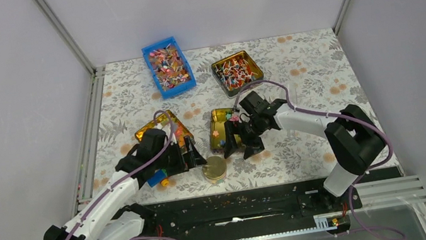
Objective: Pack the candies
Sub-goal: Move the storage box to the center of the board.
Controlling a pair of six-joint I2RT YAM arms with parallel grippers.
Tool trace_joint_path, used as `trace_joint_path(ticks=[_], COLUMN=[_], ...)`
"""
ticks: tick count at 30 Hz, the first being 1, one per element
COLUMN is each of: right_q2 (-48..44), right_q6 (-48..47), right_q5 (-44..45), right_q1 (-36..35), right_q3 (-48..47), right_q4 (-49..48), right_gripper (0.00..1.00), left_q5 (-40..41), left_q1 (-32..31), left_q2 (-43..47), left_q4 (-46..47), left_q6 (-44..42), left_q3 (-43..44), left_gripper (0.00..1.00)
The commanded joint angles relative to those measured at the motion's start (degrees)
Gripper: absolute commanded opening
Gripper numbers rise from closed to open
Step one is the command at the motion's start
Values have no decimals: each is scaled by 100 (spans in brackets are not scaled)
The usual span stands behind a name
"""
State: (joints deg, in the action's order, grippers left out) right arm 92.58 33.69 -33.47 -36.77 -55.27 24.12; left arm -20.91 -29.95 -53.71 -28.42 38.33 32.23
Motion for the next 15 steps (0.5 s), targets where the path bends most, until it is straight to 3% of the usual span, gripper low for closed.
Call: trace_joint_path(ticks=[1,10,15], right_q2=[199,778,492], right_q6=[-17,18,198], right_q5=[754,386,-355], right_q1=[-40,141,152], right_q3=[-294,-1170,-820], right_q4=[-525,-707,-943], right_gripper=[96,98,96], left_q5=[-570,-872,-1048], left_q1=[140,256,288], left_q2=[43,142,-24], left_q4=[652,883,1140], left_q6=[289,427,553], left_q3=[-108,-386,-621], left_gripper=[99,99,94])
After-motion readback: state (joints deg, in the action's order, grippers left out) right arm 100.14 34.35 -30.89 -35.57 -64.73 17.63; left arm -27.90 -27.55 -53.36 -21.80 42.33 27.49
